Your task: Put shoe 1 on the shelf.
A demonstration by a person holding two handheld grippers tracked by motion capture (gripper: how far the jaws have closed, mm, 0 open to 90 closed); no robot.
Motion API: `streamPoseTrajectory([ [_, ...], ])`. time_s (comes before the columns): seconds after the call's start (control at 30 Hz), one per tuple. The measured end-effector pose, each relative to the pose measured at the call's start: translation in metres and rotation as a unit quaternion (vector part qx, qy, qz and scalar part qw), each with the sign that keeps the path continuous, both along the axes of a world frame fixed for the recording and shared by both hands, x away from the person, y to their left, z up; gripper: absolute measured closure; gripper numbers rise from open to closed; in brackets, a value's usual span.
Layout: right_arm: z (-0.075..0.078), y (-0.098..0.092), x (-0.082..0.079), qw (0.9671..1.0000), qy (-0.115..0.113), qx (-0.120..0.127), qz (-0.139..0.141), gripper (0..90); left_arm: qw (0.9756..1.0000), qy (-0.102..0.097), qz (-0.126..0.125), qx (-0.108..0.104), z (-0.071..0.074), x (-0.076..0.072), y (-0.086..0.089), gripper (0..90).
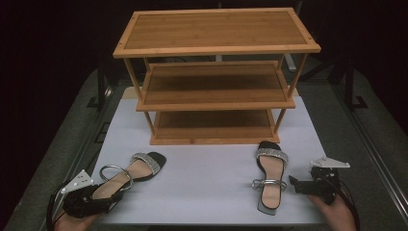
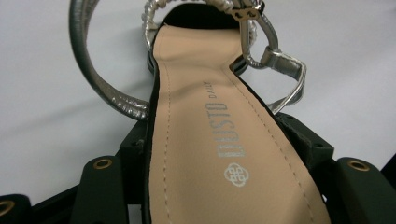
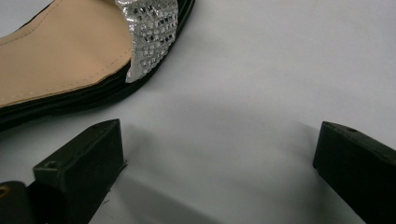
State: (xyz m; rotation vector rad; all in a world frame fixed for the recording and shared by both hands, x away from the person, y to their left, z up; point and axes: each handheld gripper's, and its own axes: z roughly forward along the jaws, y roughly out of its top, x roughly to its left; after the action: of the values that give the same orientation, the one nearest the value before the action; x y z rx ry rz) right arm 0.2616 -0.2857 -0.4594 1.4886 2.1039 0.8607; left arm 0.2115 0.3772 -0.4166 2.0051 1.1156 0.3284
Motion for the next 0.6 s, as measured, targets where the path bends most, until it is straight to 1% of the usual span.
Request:
streamPoseTrajectory([
  [0.1, 0.0, 0.0, 0.0, 1.0, 0.0, 0.0, 0.0, 1.1, 1.0, -0.004, -0.003, -0.003, 0.002, 0.001, -0.002, 38.1],
  [0.13, 0.0, 0.0, 0.0, 1.0, 0.0, 0.0, 0.0, 1.1, 0.9999, -0.01, -0.006, -0.007, 0.004, 0.001, -0.005, 38.2],
  [0.17, 0.0, 0.0, 0.0, 1.0, 0.0, 0.0, 0.0, 1.1, 0.9999, -0.01, -0.006, -0.007, 0.004, 0.001, -0.005, 38.2],
  [0.2, 0.0, 0.0, 0.0, 1.0, 0.0, 0.0, 0.0, 1.1, 0.9997, -0.016, -0.01, -0.012, 0.007, 0.003, -0.007, 38.2],
  [0.23, 0.0, 0.0, 0.0, 1.0, 0.0, 0.0, 0.0, 1.1, 0.9997, -0.016, -0.01, -0.012, 0.007, 0.003, -0.007, 38.2],
  [0.3, 0.0, 0.0, 0.0, 1.0, 0.0, 0.0, 0.0, 1.1, 0.9995, -0.02, -0.015, -0.019, 0.011, 0.006, -0.011, 38.3],
  [0.33, 0.0, 0.0, 0.0, 1.0, 0.0, 0.0, 0.0, 1.1, 0.9991, -0.026, -0.019, -0.026, 0.013, 0.009, -0.015, 38.3],
  [0.37, 0.0, 0.0, 0.0, 1.0, 0.0, 0.0, 0.0, 1.1, 0.9991, -0.026, -0.019, -0.026, 0.013, 0.009, -0.015, 38.2],
  [0.4, 0.0, 0.0, 0.0, 1.0, 0.0, 0.0, 0.0, 1.1, 0.9987, -0.032, -0.025, -0.03, 0.016, 0.013, -0.021, 38.2],
  [0.47, 0.0, 0.0, 0.0, 1.0, 0.0, 0.0, 0.0, 1.1, 0.9981, -0.045, -0.034, -0.025, 0.018, 0.017, -0.031, 38.2],
  [0.5, 0.0, 0.0, 0.0, 1.0, 0.0, 0.0, 0.0, 1.1, 0.9981, -0.045, -0.034, -0.025, 0.018, 0.017, -0.031, 38.2],
  [0.57, 0.0, 0.0, 0.0, 1.0, 0.0, 0.0, 0.0, 1.1, 0.9973, -0.052, -0.045, -0.026, 0.021, 0.025, -0.045, 38.3],
  [0.6, 0.0, 0.0, 0.0, 1.0, 0.0, 0.0, 0.0, 1.1, 0.9973, -0.052, -0.045, -0.026, 0.021, 0.025, -0.045, 38.3],
])
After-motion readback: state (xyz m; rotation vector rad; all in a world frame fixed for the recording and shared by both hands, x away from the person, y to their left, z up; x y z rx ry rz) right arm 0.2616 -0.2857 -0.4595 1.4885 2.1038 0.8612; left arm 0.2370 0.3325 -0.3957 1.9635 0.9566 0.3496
